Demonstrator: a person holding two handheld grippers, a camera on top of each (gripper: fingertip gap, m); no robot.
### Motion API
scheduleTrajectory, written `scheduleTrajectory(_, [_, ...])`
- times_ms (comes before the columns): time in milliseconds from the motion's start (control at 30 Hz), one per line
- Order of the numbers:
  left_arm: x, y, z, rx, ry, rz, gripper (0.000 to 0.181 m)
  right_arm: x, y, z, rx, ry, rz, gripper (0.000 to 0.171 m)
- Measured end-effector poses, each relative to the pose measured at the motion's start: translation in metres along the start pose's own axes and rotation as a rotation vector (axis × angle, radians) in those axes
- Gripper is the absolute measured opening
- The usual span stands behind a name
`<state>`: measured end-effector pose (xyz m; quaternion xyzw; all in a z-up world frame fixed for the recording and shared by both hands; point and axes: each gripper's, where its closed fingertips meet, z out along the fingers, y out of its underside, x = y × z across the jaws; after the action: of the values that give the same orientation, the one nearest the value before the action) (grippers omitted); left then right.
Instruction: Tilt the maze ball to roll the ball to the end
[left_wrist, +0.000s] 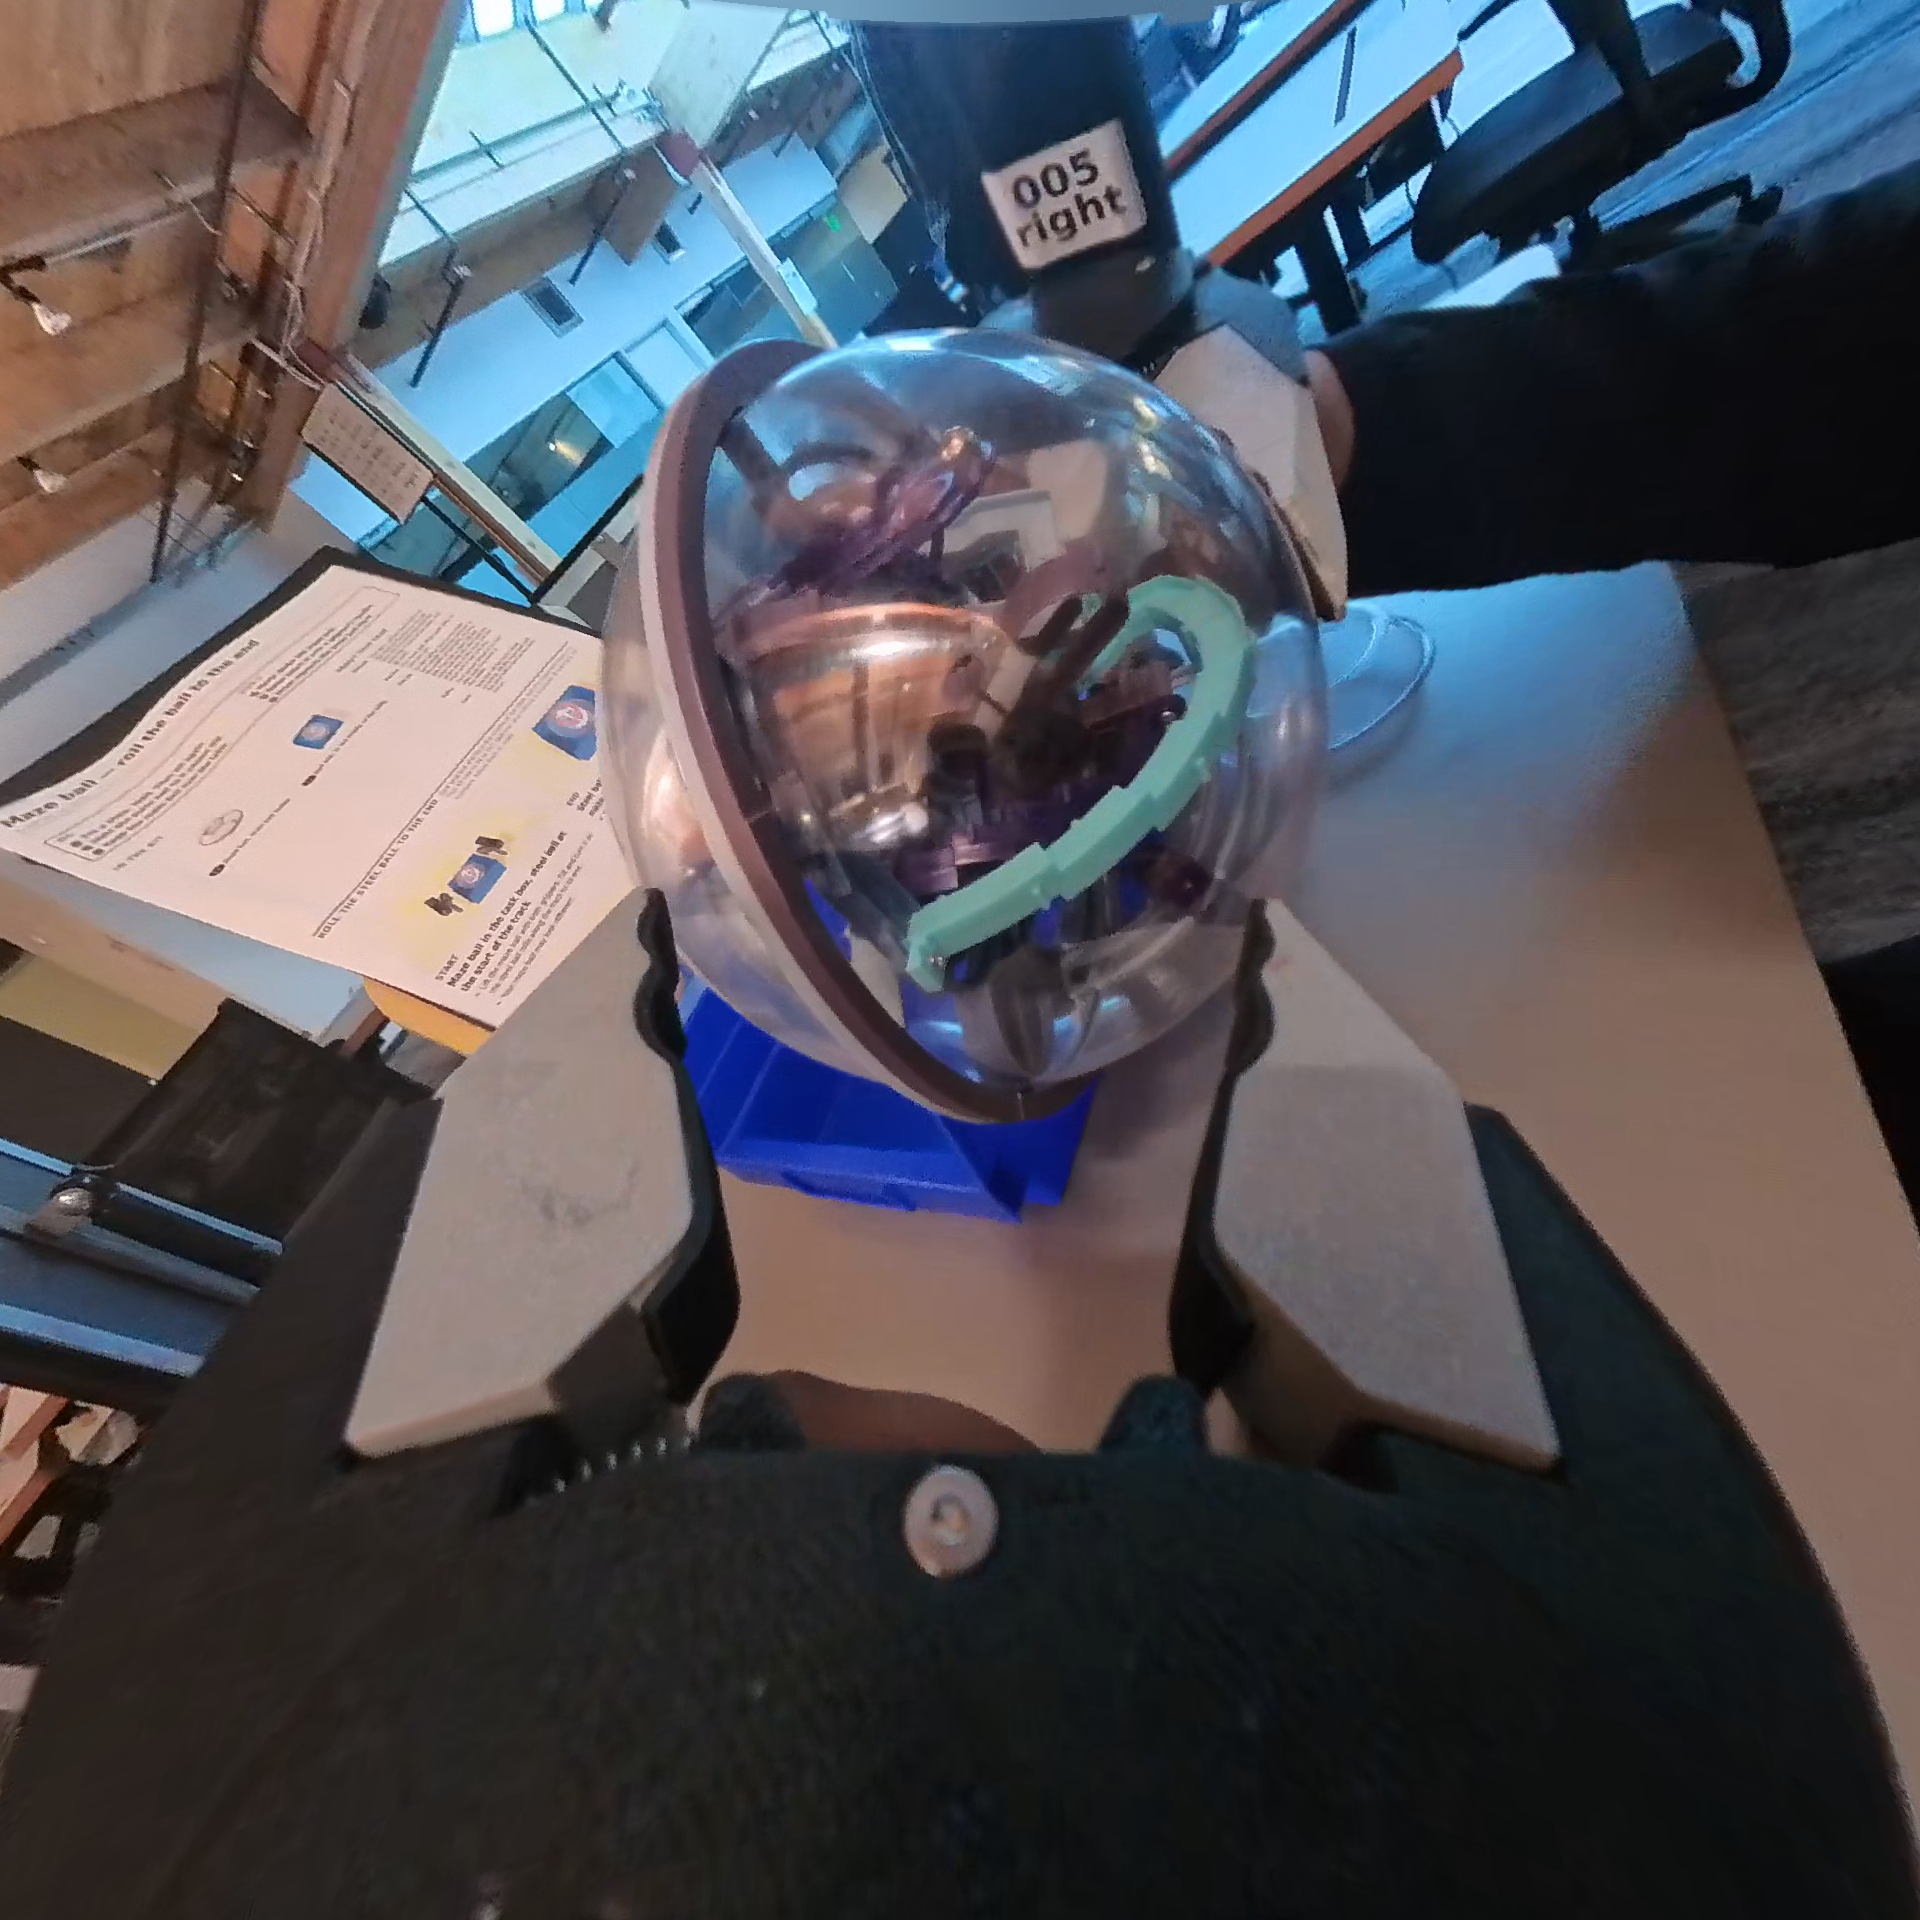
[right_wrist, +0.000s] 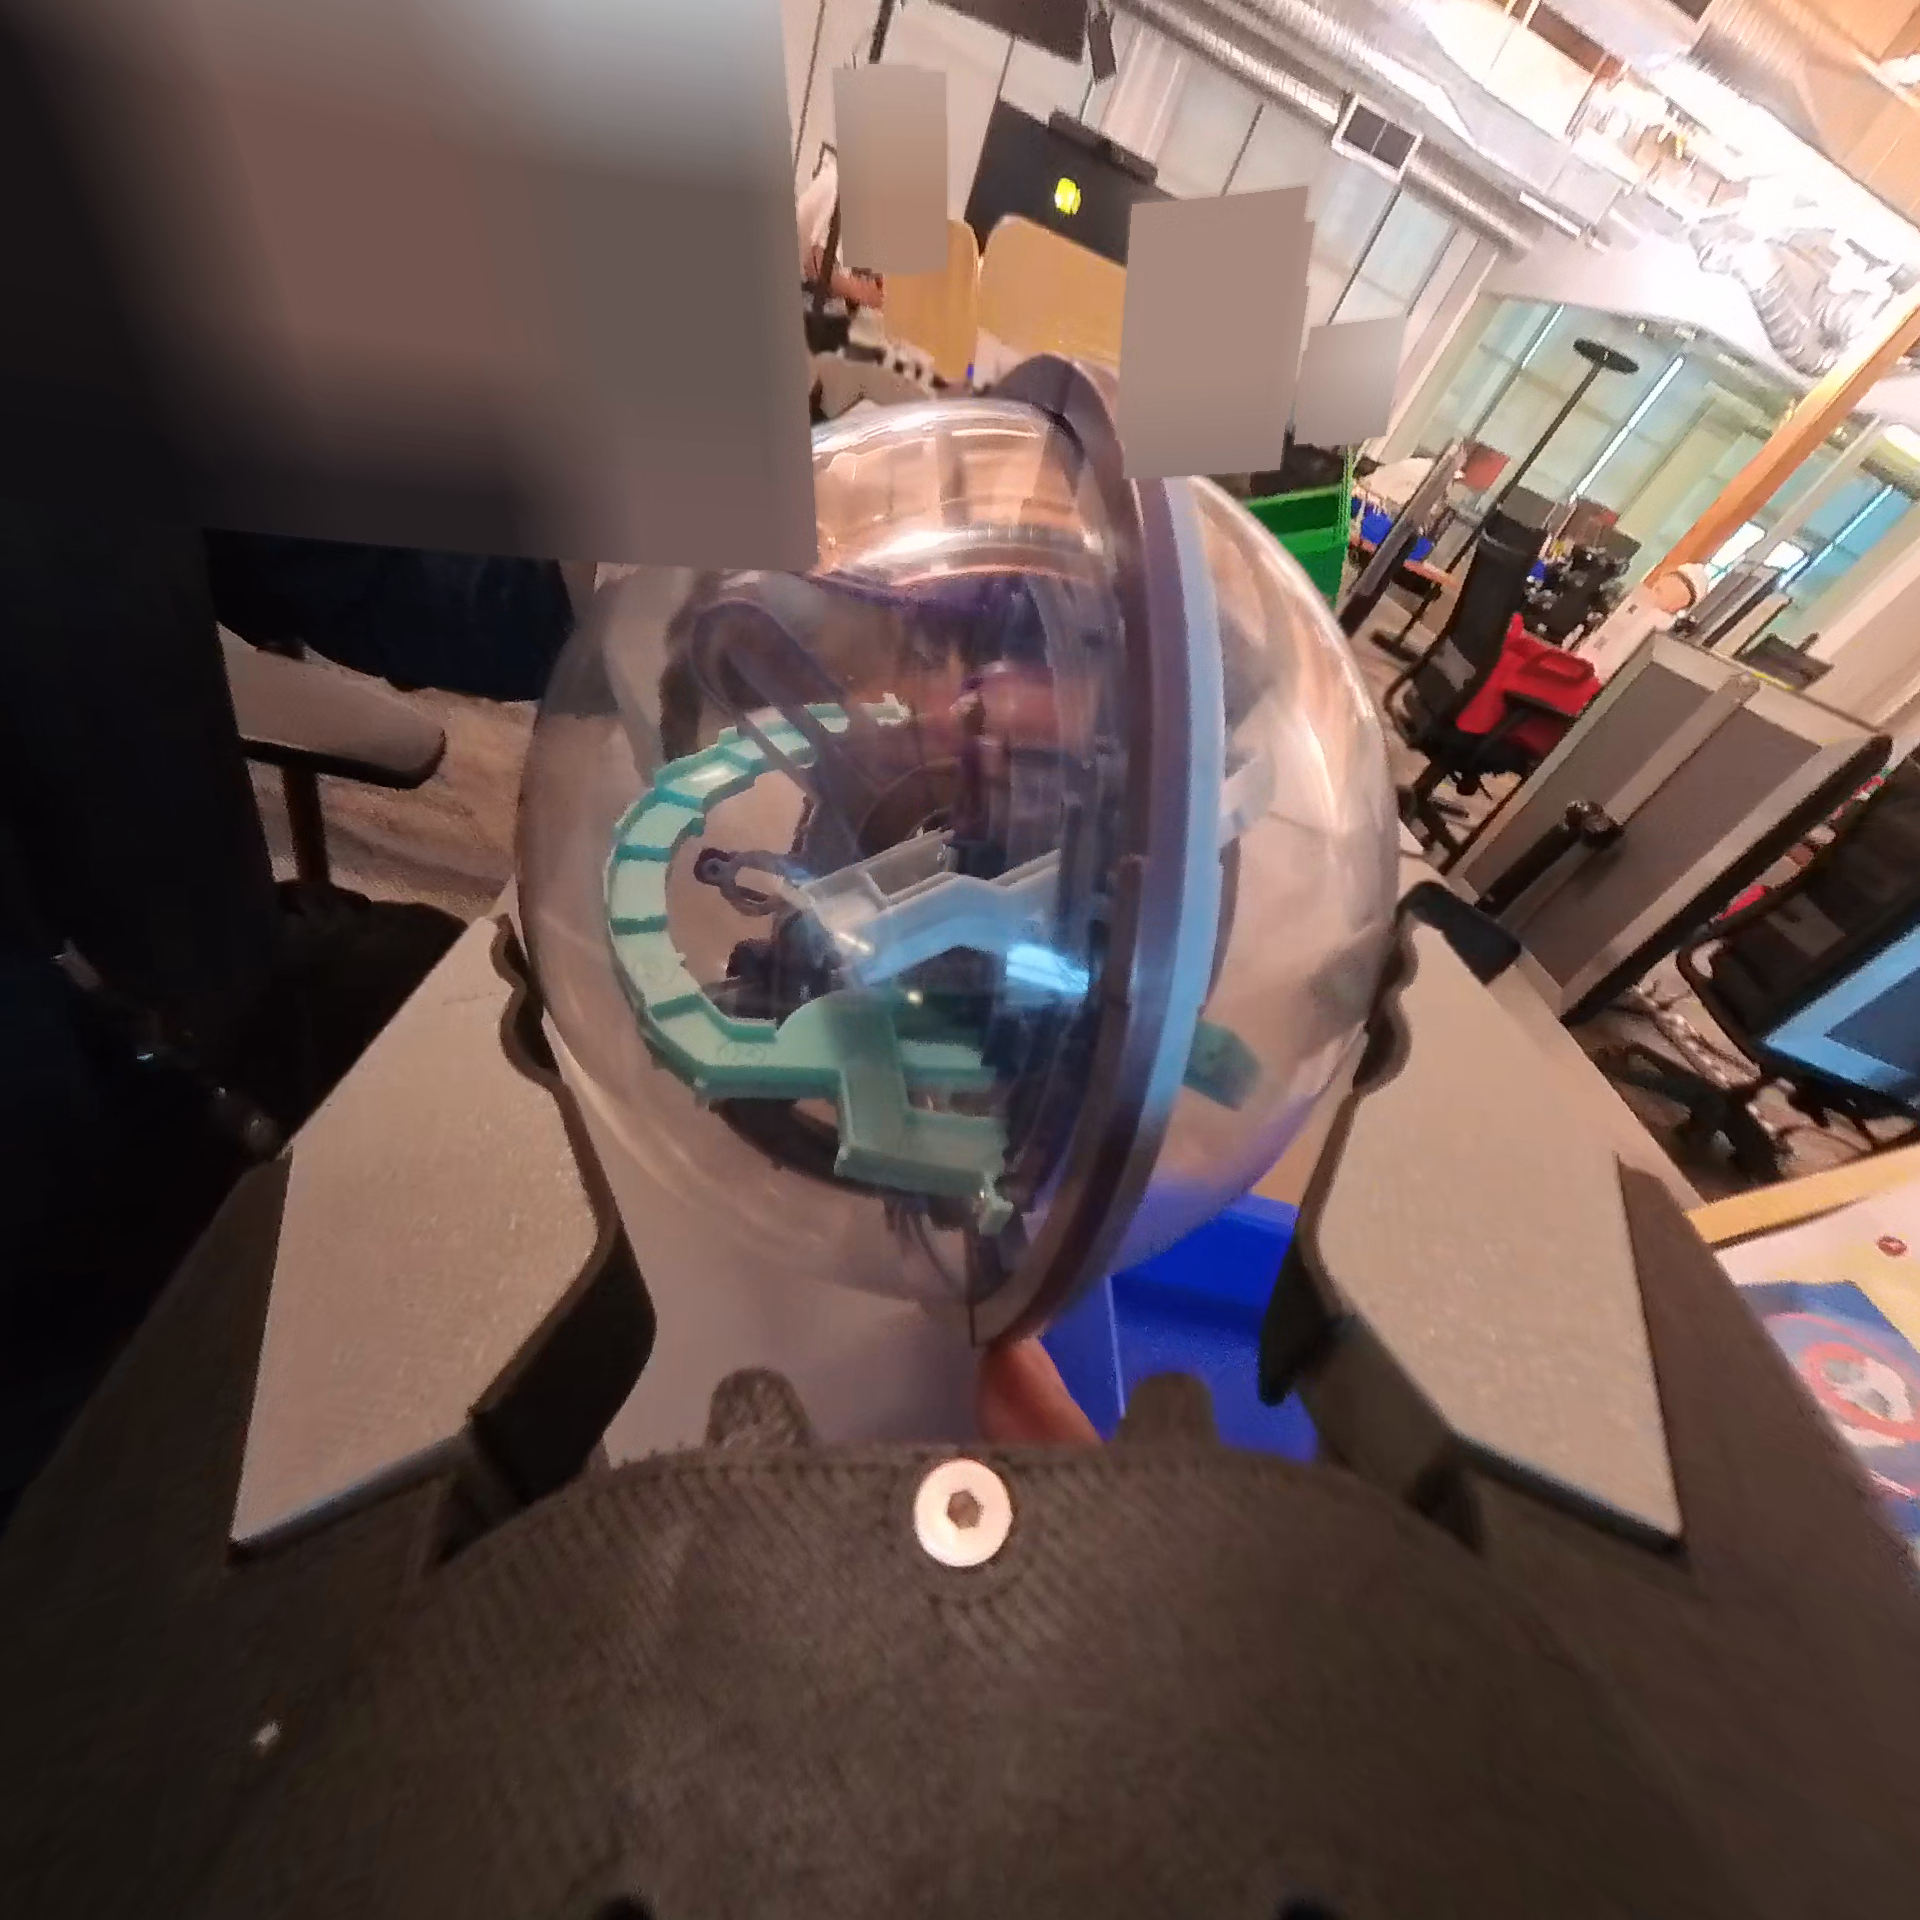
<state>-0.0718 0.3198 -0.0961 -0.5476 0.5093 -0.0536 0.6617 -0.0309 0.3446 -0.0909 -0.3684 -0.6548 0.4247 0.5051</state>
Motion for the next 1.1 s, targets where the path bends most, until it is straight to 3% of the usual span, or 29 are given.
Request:
scheduleTrajectory(700, [0.015, 0.001, 0.000, 0.078, 0.043, -0.155, 0.106, -0.013, 0.006, -0.003, -0.087, -0.016, 0.139, 0.151])
scheduleTrajectory(1100, [0.017, -0.002, 0.001, 0.099, 0.059, -0.142, 0.106, -0.015, 0.007, -0.006, -0.069, 0.001, 0.139, 0.151])
